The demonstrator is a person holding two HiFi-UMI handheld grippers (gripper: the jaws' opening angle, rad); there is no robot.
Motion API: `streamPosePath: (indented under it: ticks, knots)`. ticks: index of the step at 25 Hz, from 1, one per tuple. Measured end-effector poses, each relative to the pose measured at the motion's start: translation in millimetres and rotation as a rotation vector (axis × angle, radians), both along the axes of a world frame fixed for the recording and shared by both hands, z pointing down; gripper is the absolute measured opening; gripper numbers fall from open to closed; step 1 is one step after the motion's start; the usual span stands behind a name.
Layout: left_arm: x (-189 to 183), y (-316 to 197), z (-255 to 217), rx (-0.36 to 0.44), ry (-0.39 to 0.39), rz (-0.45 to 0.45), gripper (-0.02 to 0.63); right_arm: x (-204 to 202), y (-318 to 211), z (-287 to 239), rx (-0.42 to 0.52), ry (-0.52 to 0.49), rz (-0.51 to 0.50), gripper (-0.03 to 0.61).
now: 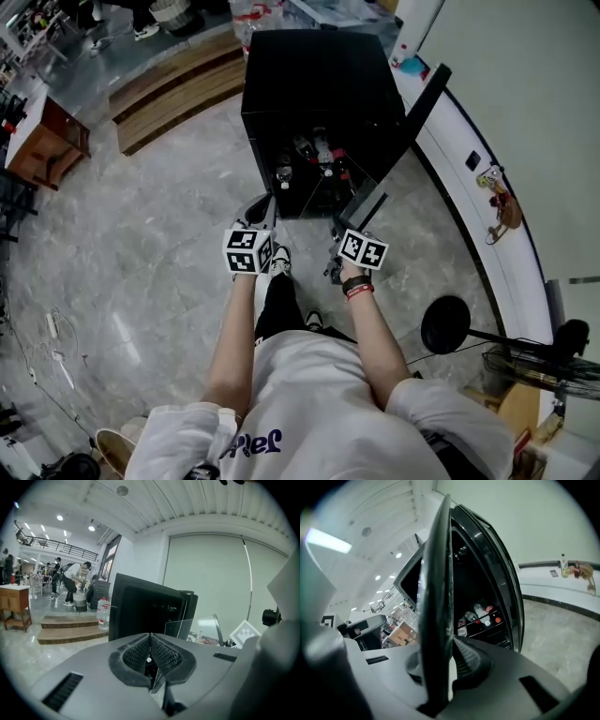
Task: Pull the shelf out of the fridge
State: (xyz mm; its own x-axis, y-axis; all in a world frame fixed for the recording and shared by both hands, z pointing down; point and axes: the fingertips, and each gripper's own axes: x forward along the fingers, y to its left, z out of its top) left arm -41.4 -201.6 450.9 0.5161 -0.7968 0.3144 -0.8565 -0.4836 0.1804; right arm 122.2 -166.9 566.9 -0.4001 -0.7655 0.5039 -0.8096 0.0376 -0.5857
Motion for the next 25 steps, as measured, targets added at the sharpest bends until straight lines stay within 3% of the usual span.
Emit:
streamPosePath:
  ticks: [4, 19, 25]
  knots:
    - [2, 20, -11, 0.019, -0.007, -0.004, 0.020, 3, 16, -36, 0.090, 0.074, -0.049, 0.025]
    - [26, 76, -69, 0.166, -0.086, -0.003, 0.020, 33, 52, -156, 0.392, 0.350, -0.087, 0.025]
    - [32, 88, -96, 0.222, -0.083, -0.010, 0.020, 42, 58, -192, 0.465, 0.365, -0.053, 0.025]
